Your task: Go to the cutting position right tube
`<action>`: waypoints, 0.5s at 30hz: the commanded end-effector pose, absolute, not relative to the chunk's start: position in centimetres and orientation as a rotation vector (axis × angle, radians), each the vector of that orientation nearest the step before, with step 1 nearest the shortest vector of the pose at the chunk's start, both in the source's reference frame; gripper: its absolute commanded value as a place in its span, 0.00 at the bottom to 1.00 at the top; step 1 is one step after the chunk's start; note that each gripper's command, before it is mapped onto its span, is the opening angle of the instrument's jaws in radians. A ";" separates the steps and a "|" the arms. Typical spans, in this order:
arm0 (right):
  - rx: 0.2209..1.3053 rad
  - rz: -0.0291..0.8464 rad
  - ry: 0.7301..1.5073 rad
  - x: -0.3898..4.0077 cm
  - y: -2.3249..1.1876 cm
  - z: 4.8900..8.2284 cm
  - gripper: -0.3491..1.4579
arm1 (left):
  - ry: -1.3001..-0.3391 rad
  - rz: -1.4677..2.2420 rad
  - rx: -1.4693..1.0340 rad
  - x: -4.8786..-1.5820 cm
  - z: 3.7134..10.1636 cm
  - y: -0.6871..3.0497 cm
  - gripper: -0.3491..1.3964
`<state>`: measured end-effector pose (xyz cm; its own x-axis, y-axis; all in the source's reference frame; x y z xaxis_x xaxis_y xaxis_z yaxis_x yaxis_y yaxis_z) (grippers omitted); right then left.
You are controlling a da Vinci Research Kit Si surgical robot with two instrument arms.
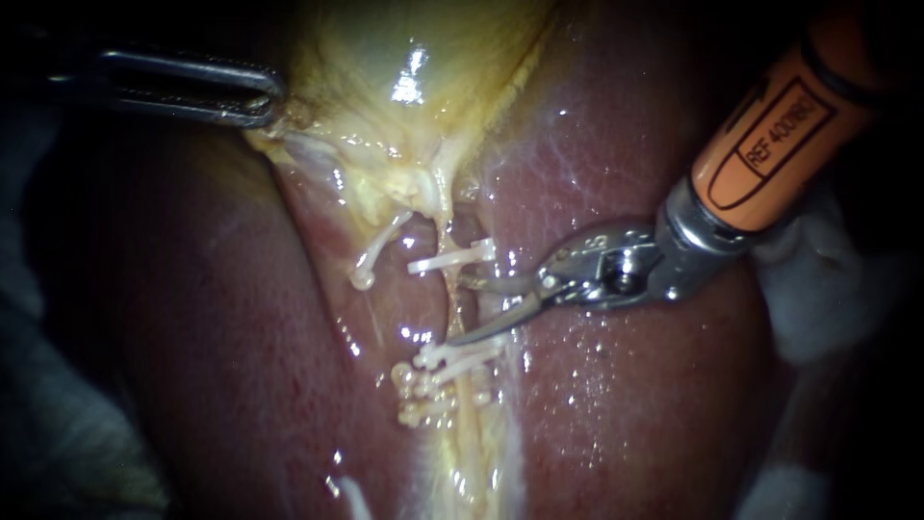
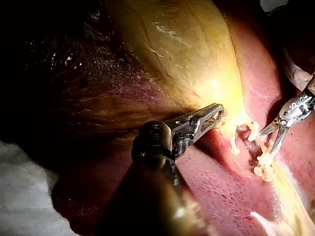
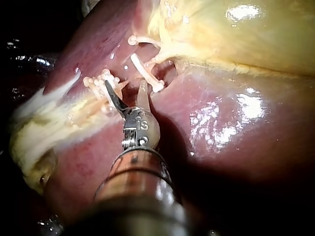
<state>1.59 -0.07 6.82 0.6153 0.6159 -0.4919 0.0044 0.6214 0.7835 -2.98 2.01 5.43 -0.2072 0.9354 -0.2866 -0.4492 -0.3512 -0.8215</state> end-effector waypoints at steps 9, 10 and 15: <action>0.918 0.375 0.945 1.84 -0.08 6.80 0.91 | -0.734 1.745 -0.983 -2.98 5.43 2.01 0.00; 0.924 0.370 0.957 1.87 -0.09 6.80 0.91 | -0.734 1.745 -0.983 -2.98 5.43 2.01 0.00; 0.943 0.347 0.992 1.99 -0.10 6.80 0.90 | -0.733 1.744 -0.983 -2.99 5.43 2.01 0.00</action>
<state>2.02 -0.10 6.80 0.5302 0.6386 -0.5577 0.1576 0.5721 0.8049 -2.99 2.01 5.43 -0.2073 0.9352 -0.2872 -0.4490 -0.3518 -0.8214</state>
